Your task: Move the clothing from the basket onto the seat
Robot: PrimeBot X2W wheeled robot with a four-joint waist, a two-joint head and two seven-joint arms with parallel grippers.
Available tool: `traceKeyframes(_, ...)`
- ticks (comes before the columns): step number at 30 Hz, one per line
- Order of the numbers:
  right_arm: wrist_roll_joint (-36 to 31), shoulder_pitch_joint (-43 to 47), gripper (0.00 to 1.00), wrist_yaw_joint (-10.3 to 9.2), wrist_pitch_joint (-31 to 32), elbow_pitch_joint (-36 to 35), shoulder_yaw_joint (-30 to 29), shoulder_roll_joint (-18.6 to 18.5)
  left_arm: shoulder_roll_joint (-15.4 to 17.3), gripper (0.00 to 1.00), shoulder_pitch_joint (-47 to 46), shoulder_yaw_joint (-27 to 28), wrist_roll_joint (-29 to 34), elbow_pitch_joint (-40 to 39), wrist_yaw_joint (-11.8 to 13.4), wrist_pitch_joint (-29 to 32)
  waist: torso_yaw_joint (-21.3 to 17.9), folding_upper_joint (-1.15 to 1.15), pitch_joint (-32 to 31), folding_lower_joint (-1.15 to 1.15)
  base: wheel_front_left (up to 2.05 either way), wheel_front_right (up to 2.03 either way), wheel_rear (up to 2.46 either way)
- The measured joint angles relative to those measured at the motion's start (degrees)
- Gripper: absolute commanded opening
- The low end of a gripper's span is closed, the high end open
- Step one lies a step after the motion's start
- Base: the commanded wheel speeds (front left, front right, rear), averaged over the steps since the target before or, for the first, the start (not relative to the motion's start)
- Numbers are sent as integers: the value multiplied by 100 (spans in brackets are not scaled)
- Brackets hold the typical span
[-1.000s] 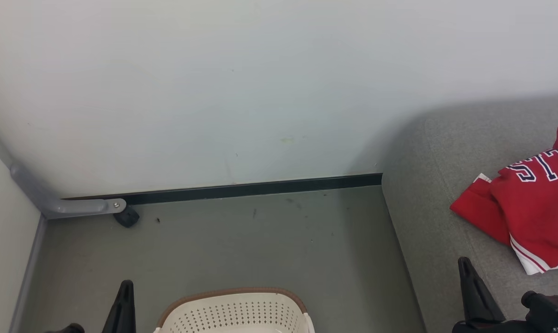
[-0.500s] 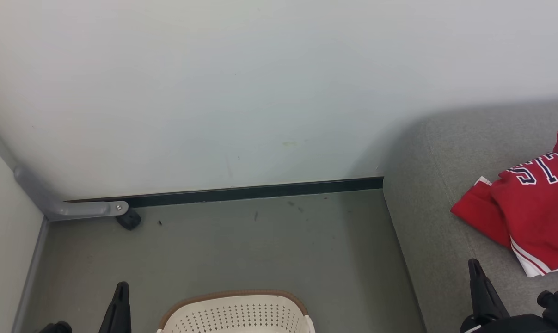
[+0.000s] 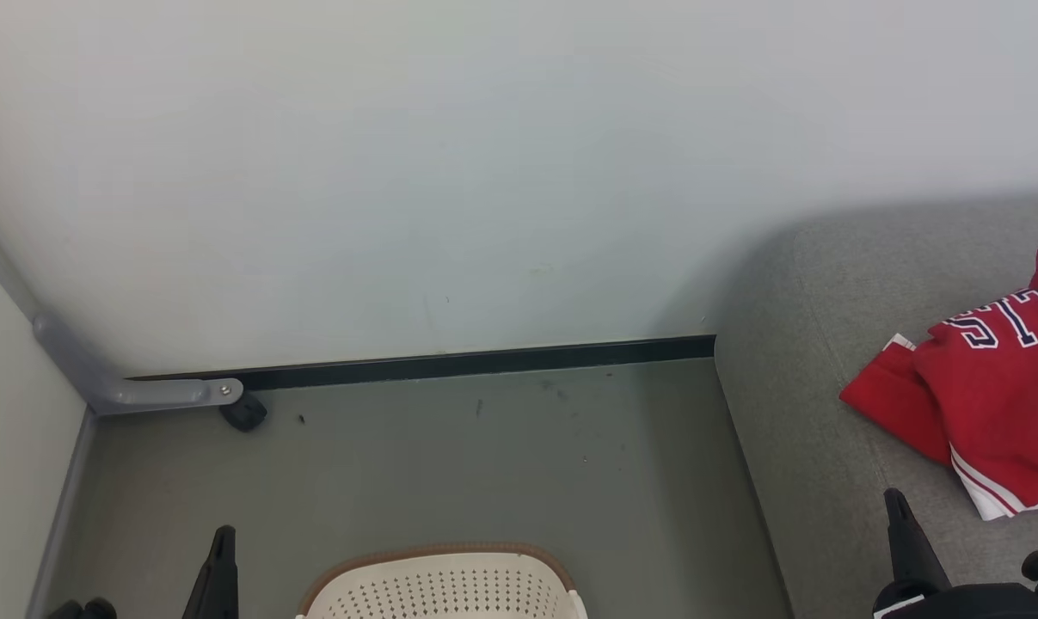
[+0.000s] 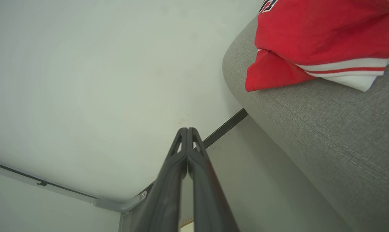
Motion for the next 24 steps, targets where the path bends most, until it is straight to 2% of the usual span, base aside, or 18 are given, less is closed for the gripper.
traceKeyframes(24,1558,-108,0,343,478,309,-661,326,-272,0,-175,457,-1496,367,-348,493,42,0,-101,0,0,0,0)
